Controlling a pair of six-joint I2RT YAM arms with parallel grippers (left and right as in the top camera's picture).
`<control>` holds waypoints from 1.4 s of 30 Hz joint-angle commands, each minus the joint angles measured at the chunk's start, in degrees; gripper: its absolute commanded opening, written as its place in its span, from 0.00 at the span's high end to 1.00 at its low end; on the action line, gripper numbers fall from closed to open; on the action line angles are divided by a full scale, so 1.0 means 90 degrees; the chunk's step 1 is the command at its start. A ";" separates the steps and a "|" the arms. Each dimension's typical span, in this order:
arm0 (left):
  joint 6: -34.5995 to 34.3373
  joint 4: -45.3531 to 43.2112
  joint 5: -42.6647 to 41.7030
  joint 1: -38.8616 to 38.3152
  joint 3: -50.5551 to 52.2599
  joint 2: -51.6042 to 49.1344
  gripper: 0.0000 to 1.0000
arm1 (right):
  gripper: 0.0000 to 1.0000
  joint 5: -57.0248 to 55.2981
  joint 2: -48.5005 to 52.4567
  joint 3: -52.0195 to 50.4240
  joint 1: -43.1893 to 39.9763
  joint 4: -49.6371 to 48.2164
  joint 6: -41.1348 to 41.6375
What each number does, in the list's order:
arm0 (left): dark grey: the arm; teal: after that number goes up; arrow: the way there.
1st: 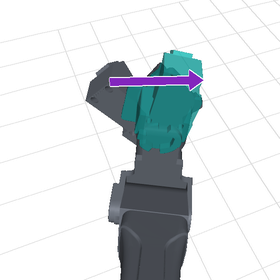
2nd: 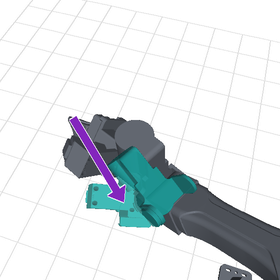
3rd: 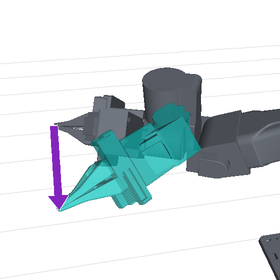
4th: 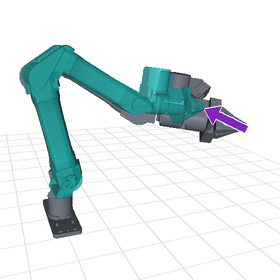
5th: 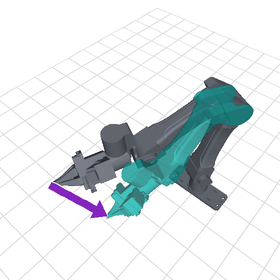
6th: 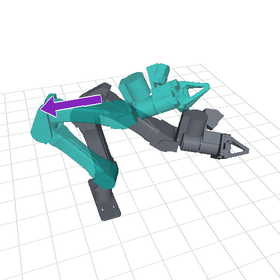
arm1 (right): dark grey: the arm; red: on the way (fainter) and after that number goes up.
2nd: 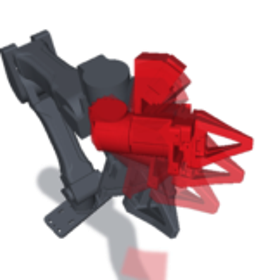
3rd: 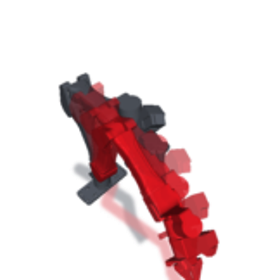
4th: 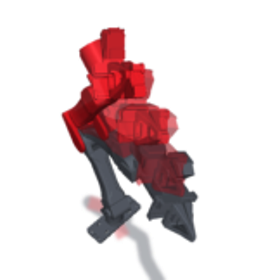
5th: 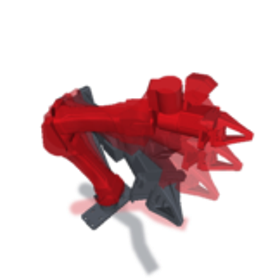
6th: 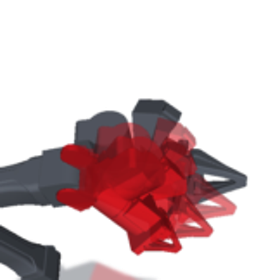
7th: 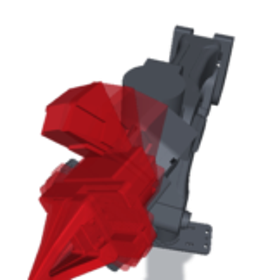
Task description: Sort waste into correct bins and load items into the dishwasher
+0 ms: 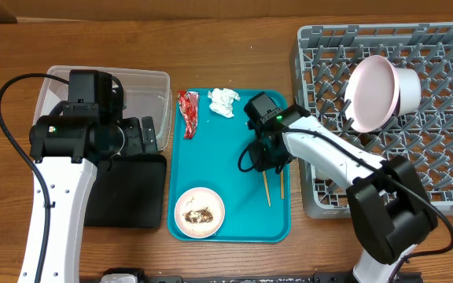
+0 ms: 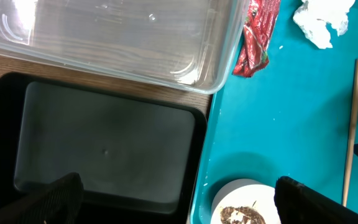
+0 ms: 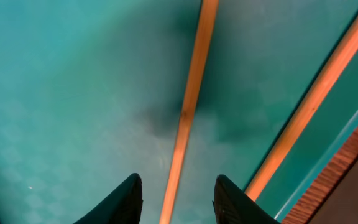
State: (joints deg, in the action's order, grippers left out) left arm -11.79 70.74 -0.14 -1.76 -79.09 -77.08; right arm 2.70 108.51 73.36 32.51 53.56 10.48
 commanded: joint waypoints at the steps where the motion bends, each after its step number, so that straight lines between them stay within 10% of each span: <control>1: 0.0100 -0.0007 0.0085 0.0027 -0.0070 -0.0049 0.00 | 0.60 -0.0051 0.0338 -0.0080 0.0000 -0.0039 -0.0107; 14: 0.0102 -0.0007 0.0085 0.0027 -0.0070 -0.0049 0.00 | 0.96 -0.0058 0.0532 0.0333 0.0000 0.0391 -0.0073; 42: 0.0102 -0.0007 0.0083 0.0027 -0.0070 -0.0049 0.00 | 0.96 -0.0770 -0.0483 0.2261 -0.2098 0.1183 -0.1132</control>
State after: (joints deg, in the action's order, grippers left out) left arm -11.79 70.72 -0.12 -1.76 -79.09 -77.08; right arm -3.90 102.35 93.43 13.39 64.49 4.38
